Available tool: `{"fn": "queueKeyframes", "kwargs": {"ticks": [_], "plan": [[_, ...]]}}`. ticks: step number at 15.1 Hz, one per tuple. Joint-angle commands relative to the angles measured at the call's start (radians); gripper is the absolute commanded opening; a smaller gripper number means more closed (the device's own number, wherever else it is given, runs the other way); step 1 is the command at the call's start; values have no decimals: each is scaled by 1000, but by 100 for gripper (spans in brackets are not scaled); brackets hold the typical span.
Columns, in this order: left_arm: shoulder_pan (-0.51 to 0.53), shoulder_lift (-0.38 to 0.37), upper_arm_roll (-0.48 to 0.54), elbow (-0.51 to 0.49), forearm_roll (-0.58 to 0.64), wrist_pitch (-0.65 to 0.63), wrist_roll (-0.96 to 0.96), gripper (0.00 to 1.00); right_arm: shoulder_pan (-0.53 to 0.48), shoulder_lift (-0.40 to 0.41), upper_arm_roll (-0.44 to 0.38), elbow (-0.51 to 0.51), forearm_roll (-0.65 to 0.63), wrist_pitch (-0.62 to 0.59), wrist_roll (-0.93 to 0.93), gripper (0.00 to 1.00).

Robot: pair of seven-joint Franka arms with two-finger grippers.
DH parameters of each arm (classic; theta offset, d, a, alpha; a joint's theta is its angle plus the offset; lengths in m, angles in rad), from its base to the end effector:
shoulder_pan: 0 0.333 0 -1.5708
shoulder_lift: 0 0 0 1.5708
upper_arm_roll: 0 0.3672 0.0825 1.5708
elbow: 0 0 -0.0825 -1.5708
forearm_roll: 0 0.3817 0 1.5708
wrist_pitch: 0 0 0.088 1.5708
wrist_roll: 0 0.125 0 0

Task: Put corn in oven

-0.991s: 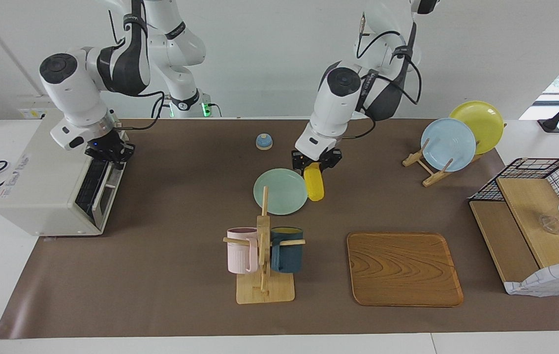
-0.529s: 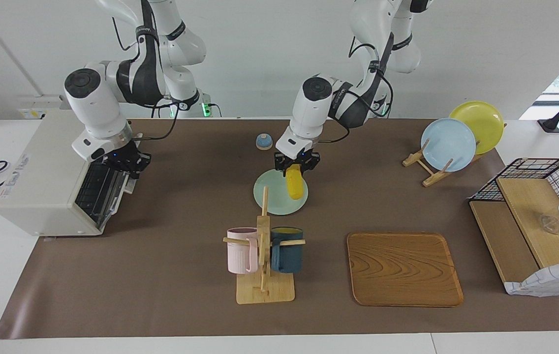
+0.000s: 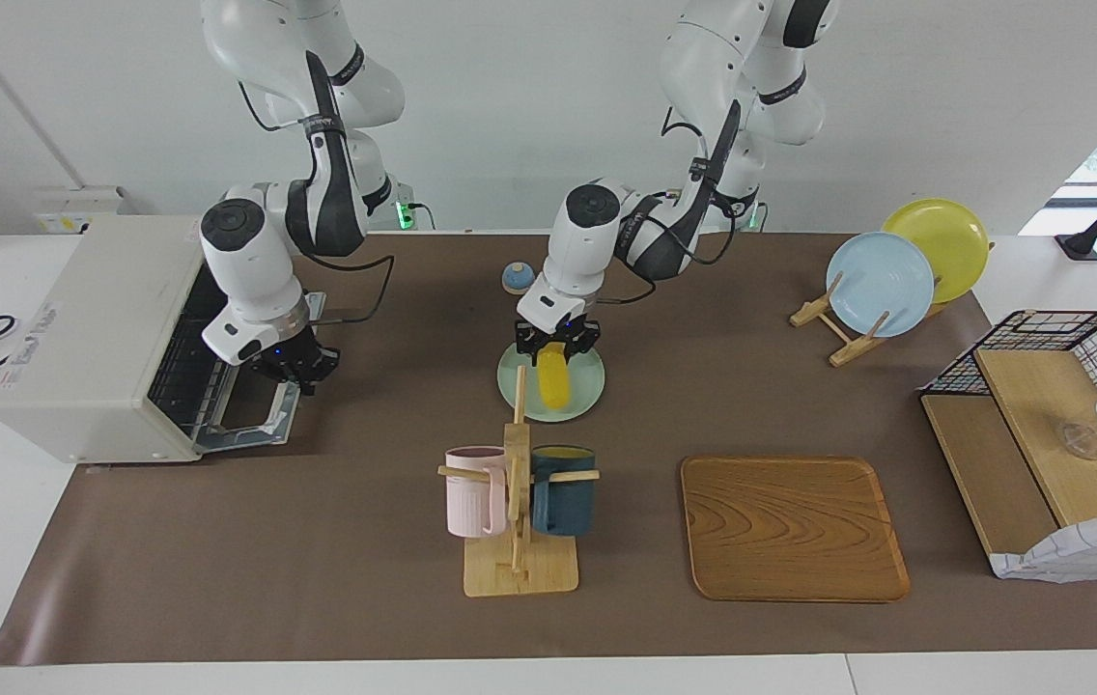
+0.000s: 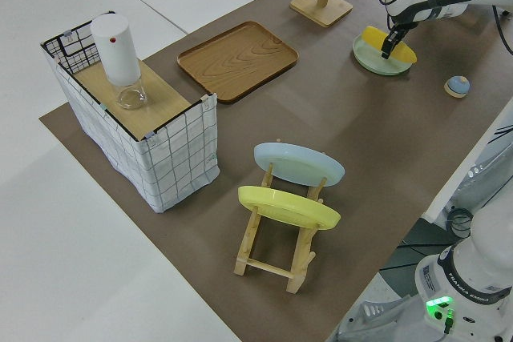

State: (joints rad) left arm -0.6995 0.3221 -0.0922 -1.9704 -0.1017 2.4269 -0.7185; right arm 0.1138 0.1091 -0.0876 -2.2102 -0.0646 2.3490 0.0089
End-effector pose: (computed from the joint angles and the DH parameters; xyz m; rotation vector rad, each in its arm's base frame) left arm 0.4508 -0.4536 0.3538 2.9757 0.0087 0.0436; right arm 0.5494 0.0133 0.3677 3.0841 0.0966 0.0477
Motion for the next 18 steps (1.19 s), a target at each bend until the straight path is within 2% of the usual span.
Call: {"fn": "queueKeyframes", "kwargs": {"ticks": [1, 4, 6, 9, 12, 13, 14, 15, 18], "plan": [[-14, -6, 19, 7, -13, -11, 7, 100, -8, 41, -11, 0, -15, 42, 11, 0], [21, -44, 25, 15, -13, -55, 17, 100, 10, 55, -9, 0, -15, 55, 61, 0], [110, -90, 23, 73, -10, -202, 78, 100, 39, 55, -9, 0, -15, 55, 92, 0], [254, -110, 25, 198, -6, -423, 209, 100, 59, 55, -3, 3, -6, 50, 148, 0], [381, -147, 26, 269, 13, -552, 309, 100, 124, 70, 8, 65, 129, 21, 173, 0], [418, -164, 25, 281, 39, -586, 332, 100, 151, 73, 6, 98, 152, -17, 198, 4], [442, -185, 25, 286, 65, -616, 353, 100, 168, 76, 6, 128, 152, -52, 218, 52], [468, -211, 25, 285, 77, -644, 382, 100, 175, 78, 6, 162, 150, -88, 230, 61], [543, -280, 25, 285, 88, -761, 456, 100, 220, 119, 8, 359, 121, -328, 235, 58]]}}
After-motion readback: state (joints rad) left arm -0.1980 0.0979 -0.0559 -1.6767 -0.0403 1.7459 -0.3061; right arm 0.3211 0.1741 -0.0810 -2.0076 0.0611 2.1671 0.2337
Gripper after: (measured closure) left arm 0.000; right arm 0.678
